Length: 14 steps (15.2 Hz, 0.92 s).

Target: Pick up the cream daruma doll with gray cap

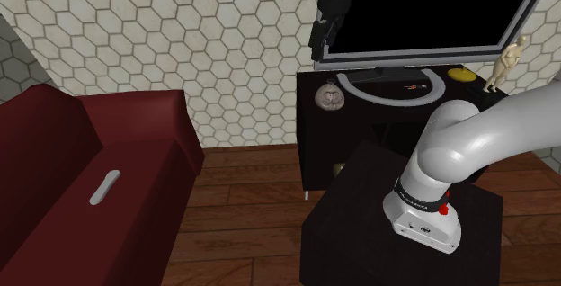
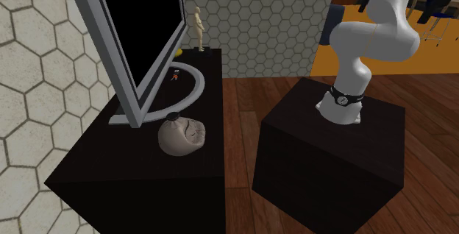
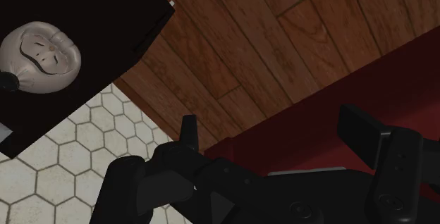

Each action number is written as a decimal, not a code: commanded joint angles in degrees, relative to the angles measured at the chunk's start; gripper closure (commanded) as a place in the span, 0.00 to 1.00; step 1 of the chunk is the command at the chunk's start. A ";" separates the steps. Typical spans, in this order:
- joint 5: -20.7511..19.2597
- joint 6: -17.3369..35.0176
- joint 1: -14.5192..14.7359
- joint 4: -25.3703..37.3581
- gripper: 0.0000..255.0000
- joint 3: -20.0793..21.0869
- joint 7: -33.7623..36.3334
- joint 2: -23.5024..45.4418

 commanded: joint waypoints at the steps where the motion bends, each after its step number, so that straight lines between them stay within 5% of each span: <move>1: 0.00 0.00 0.00 0.00 0.00 0.00 0.00 0.00; 14: -4.77 16.76 -4.60 -4.56 0.00 -13.14 -12.03 11.90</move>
